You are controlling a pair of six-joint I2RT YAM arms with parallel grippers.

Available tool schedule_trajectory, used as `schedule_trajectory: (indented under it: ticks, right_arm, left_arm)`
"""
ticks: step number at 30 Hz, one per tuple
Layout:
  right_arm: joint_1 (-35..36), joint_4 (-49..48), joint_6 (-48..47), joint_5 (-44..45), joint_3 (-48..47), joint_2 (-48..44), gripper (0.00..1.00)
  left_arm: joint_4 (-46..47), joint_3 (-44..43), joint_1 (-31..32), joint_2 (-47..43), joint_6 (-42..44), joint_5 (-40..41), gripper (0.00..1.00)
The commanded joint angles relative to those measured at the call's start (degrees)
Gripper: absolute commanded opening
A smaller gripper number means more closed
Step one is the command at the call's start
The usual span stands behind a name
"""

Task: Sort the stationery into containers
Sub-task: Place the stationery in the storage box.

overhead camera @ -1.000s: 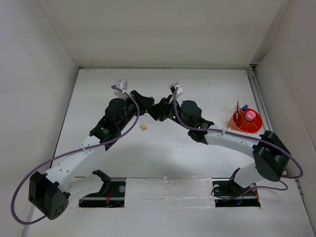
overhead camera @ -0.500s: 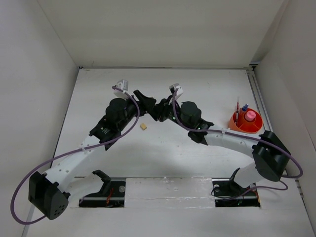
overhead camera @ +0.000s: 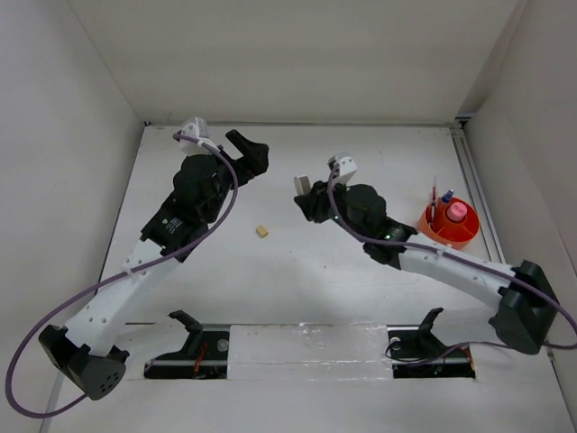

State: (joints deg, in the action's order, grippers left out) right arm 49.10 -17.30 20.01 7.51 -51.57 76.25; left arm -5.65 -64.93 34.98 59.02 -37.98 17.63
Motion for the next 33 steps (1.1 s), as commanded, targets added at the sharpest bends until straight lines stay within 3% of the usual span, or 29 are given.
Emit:
schedule_trajectory:
  ticks: [1,6,12,16,19,25,28,33]
  right_arm:
    - [-3.8,12.4,-5.1,11.5,-1.3,-10.3,0.00]
    - [-12.3,35.6,-0.7,19.4,-3.0,-19.1,0.00]
    - [-25.7,47.9,-2.7,27.4,-5.1,-27.8,0.00]
    - [-33.7,44.5,-11.6,26.4,-3.0,-34.2,0.00]
    - [-41.5,39.1,-12.8,26.5,-1.1,-37.0,0.00]
    - [-61.4,39.2,-17.0,6.5,-6.4,-23.4,0.00]
    - [-65.4,36.6,-18.2,2.7,-7.6,-22.0,0.00]
    - [-66.0,31.7,-22.8,-0.1,-10.6,-19.4,0.00]
  left_arm:
    - [-7.7,-0.9,-1.2,1.5,-1.7,5.9,1.00]
    - [-9.2,2.6,-1.8,2.8,-4.2,-0.9,1.00]
    - [-17.3,2.6,-1.8,2.9,-1.9,-5.1,1.00]
    - [-19.9,3.8,-1.8,1.4,1.0,-5.8,1.00]
    - [-22.9,4.4,-1.8,0.1,4.0,-7.0,1.00]
    - [-22.3,9.7,-1.8,-2.9,8.6,-5.9,1.00]
    - [-22.2,9.9,-1.8,-4.0,9.2,-6.6,1.00]
    - [-22.9,9.9,-1.8,-6.2,9.2,-5.4,1.00]
